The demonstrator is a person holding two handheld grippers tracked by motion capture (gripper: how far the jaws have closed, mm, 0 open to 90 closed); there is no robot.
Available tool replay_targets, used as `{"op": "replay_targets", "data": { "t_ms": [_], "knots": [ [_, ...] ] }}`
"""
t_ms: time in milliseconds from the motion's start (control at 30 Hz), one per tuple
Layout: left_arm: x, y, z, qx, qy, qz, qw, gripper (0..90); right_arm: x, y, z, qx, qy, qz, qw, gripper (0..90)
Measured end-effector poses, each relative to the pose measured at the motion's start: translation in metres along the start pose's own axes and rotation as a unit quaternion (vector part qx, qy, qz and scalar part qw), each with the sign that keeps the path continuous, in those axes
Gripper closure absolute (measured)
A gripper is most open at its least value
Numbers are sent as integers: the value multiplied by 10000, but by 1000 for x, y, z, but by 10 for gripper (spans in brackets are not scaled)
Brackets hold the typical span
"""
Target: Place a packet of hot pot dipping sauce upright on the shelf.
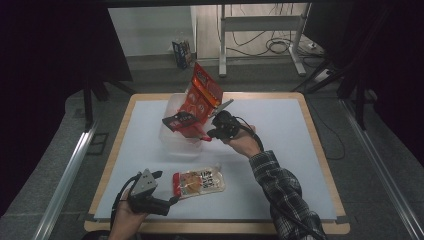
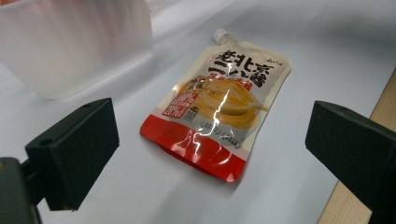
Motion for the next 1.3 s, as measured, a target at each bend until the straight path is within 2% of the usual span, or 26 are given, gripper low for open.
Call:
{"op": "replay_targets", "data": {
  "t_ms": [533, 867, 1000, 1100, 1300],
  "knots": [
    [0, 1, -1, -16, 34, 21, 10000, 28, 16, 24, 12, 3, -203, -7, 9998, 888],
    [-1, 3, -2, -41, 58, 54, 10000, 29, 18, 31, 11, 74, -98, -41, 9999, 887],
    [-1, 4, -3, -45, 74, 77, 9999, 29, 14, 39, 14, 70, -204, 119, 9997, 885],
    [-1, 3, -2, -29, 60, 72, 10000, 29, 12, 42, 13, 26, -225, 84, 9997, 834],
    [-2, 3, 0, -15, 33, 103, 9999, 29, 13, 32, 8, -36, -68, -88, 9999, 658]
  ]
}}
Point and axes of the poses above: each handheld gripper's, and its own axes: y roughly forward along the jaws, x roughly out of its top, z roughly to its left, the point moved 4 cm from there along y, roughly forward along the jaws, and after that the axes turned 14 degrees about -z, right-handed, at the moved point
